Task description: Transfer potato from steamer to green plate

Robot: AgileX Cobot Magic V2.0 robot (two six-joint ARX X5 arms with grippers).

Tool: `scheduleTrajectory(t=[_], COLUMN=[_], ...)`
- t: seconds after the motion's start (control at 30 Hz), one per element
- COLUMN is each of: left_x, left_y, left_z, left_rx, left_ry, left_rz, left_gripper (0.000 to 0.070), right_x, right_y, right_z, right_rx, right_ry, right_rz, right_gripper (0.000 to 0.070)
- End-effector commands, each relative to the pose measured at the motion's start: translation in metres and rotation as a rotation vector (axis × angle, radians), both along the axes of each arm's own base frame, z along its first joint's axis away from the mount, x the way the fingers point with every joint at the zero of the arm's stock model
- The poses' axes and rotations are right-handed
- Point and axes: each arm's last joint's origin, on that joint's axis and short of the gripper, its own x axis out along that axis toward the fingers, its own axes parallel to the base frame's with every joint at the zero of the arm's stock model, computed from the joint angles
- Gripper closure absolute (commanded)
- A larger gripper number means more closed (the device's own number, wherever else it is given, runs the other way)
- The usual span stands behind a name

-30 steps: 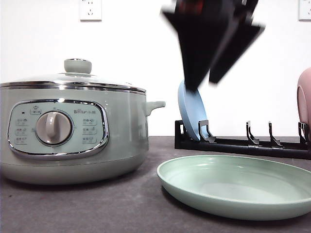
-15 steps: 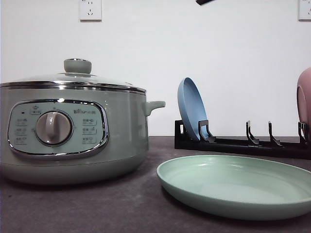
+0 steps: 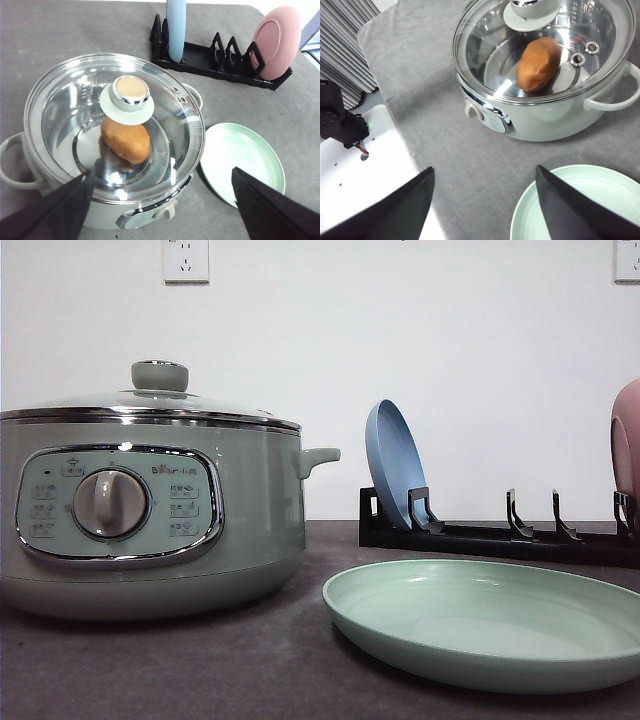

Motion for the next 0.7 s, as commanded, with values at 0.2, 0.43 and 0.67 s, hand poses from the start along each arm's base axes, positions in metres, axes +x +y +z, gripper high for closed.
scheduleTrajectory(t=[0.2,0.43,0.67], left_x=[0.021,0.067,0.12], left_y=[-0.004,-0.021,-0.052], left_z=[0.025,0.054,0.058], left_rx=[-0.008,0.069,0.22], left_ry=[0.008,0.121,0.227], left_rz=[-0.012,-0.026,-0.016], left_gripper=[0.0144,0.0143,0.0143], right_x=[0.001,0.001,0.001], right_y=[0.002,0.002,0.002], right_z=[0.006,0.006,0.005], right_rx=[0.017,0.016,0.006], right_ry=[-0.015,-0.015,-0.015], right_rz=[0.009,0.009,0.001], right_gripper=[0.03,0.03,0.03])
